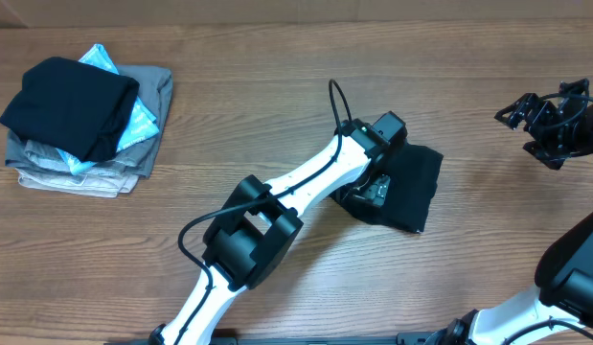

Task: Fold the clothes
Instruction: 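Carry the shirt with the left gripper onto the clothes stack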

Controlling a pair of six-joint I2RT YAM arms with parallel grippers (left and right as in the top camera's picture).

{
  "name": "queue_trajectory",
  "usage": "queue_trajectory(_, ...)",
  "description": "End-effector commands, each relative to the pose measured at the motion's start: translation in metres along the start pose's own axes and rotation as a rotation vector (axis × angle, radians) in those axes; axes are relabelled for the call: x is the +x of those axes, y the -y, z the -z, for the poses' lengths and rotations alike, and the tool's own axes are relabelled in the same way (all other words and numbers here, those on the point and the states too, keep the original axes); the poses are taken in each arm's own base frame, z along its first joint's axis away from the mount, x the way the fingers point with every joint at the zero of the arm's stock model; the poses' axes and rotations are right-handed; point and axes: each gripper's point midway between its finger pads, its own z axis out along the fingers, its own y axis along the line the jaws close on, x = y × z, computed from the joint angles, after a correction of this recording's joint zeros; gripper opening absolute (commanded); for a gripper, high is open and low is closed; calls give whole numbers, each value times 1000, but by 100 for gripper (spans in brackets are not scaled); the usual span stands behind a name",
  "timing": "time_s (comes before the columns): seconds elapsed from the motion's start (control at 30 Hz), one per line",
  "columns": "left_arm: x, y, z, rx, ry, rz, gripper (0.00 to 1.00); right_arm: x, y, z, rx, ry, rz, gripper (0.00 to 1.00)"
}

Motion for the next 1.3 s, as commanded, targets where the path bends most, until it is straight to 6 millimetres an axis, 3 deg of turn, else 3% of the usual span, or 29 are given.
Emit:
queue_trajectory(0.0,-7,-18,-4,-74,-10,-8,100,-7,-5,7,-1,30,17,100)
queue_trajectory(0.17,0,-10,-9,-15,-48,-3,100,-7,-5,7,-1,30,17,100)
queue_trajectory(0.37,13,-16,-33,-29,-77,-2,100,-7,-5,7,-1,30,17,100)
queue_trajectory(0.57,24,-21,-43,-42,-103,4,98,-7,-5,7,-1,30,17,100)
queue_trajectory(0.63,25,-22,-44,-44,-107,3,85,-7,-5,7,-1,30,17,100)
queue_trajectory(0.67,25,-22,-44,-43,-108,3,73,-7,-5,7,-1,30,17,100)
queue_trajectory(0.8,25,-21,-44,-38,-109,4,8,-7,-5,7,-1,30,17,100)
queue_trajectory(0.97,22,-20,-42,-36,-99,4,4,-7,-5,7,-1,30,17,100)
queue_trajectory(1.07,10,-19,-32,-43,-56,4,4,-7,-5,7,-1,30,17,100)
queue_trajectory(1.17,-13,-25,-4,-95,33,11,4,-7,-5,7,-1,30,17,100)
queue_trajectory(1.27,-43,-34,44,-133,159,49,4,-7,-5,7,-1,30,17,100)
